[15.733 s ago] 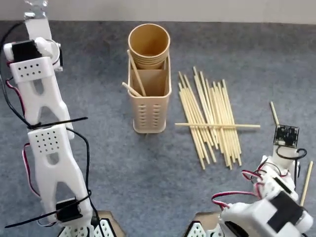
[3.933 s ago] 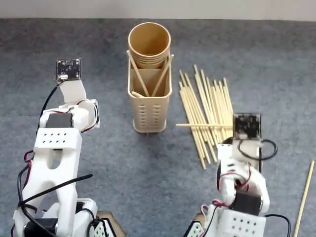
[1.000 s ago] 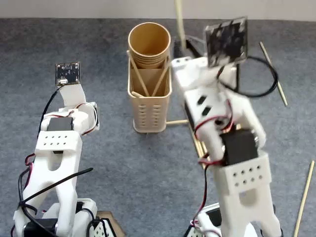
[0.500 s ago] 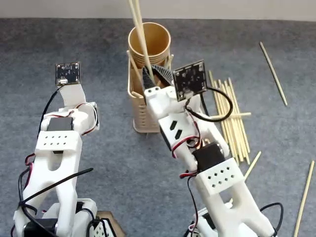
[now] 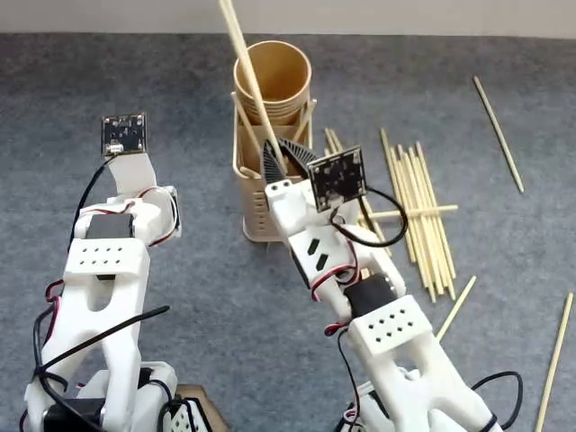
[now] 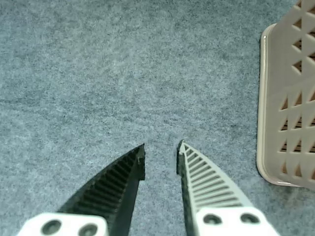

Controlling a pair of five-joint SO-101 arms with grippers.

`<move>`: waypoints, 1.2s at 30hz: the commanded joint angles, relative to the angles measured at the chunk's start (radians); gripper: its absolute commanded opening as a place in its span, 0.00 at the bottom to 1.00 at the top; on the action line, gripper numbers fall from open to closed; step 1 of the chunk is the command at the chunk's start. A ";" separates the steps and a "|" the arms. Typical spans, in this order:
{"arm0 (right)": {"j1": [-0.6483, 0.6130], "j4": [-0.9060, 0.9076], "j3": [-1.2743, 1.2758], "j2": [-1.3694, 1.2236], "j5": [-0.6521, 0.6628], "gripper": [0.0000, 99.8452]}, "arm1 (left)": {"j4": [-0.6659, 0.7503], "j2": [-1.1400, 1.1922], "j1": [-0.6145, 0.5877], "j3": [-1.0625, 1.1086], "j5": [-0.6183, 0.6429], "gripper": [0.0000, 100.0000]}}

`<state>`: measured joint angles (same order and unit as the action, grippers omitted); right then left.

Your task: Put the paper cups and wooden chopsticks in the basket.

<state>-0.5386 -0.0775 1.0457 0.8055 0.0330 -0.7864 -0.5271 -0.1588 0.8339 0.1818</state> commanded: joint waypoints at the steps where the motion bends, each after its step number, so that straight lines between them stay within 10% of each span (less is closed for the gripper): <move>1: 0.001 0.073 -0.130 -0.004 0.020 0.00 | 0.017 -0.021 -0.005 -0.002 0.002 0.14; 19: 0.035 -0.051 -0.274 -0.357 0.052 0.00 | 0.017 -0.021 -0.004 -0.001 0.002 0.14; 36: 0.048 0.182 -0.259 0.117 0.066 0.00 | 0.075 -0.021 -0.010 -0.008 0.002 0.14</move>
<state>-0.5063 0.0499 0.8401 0.8224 0.0852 -0.7281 -0.5271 -0.1588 0.8370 0.1818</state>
